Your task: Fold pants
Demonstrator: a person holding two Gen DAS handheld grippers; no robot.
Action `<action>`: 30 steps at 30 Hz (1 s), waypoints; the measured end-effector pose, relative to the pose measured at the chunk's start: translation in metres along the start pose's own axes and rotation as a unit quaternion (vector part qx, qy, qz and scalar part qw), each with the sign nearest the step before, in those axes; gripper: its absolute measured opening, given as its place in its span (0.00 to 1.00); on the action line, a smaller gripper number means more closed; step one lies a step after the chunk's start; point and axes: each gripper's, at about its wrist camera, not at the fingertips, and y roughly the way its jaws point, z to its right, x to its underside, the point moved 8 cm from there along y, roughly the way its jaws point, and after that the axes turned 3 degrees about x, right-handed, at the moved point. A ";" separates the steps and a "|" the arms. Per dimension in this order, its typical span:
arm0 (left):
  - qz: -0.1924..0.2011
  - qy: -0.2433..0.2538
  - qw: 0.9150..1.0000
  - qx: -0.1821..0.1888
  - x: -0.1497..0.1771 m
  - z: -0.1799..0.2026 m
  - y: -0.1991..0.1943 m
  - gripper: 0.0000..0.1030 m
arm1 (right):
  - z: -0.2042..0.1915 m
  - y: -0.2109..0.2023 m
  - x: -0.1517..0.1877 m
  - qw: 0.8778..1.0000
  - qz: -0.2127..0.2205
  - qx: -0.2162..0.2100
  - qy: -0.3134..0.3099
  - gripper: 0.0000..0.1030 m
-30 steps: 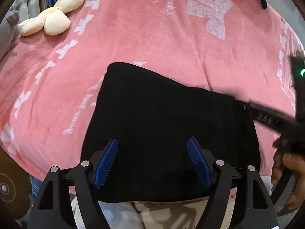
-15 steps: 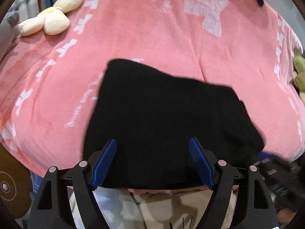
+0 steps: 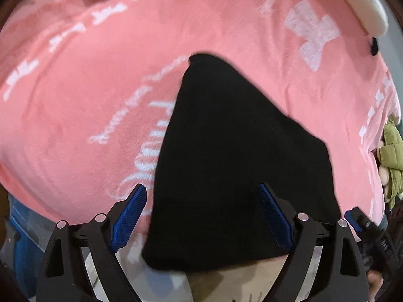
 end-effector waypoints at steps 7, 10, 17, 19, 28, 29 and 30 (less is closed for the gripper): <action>-0.043 -0.039 0.995 0.076 0.005 0.002 0.034 0.95 | -0.012 0.046 0.015 0.996 -0.044 -0.066 0.039 0.93; -0.038 -0.038 0.996 0.073 0.003 0.013 0.036 0.95 | -0.020 0.053 0.017 0.997 -0.035 -0.060 0.037 0.96; -0.005 0.009 0.999 0.042 0.001 0.047 0.012 0.40 | -0.033 0.046 0.003 0.998 -0.028 -0.051 0.029 0.37; 0.000 0.020 0.999 0.051 0.003 0.060 -0.006 0.35 | -0.043 0.028 0.002 0.998 -0.016 -0.053 0.013 0.36; -0.073 0.005 0.996 0.053 0.078 0.075 -0.020 0.50 | -0.001 -0.004 0.062 0.998 -0.052 -0.015 0.023 0.47; -0.079 0.004 0.996 0.042 0.084 0.072 -0.011 0.61 | 0.003 -0.001 0.066 0.998 -0.052 -0.019 0.027 0.49; -0.080 -0.006 0.996 0.036 0.086 0.068 -0.003 0.66 | 0.005 0.001 0.067 0.998 -0.044 -0.023 0.026 0.50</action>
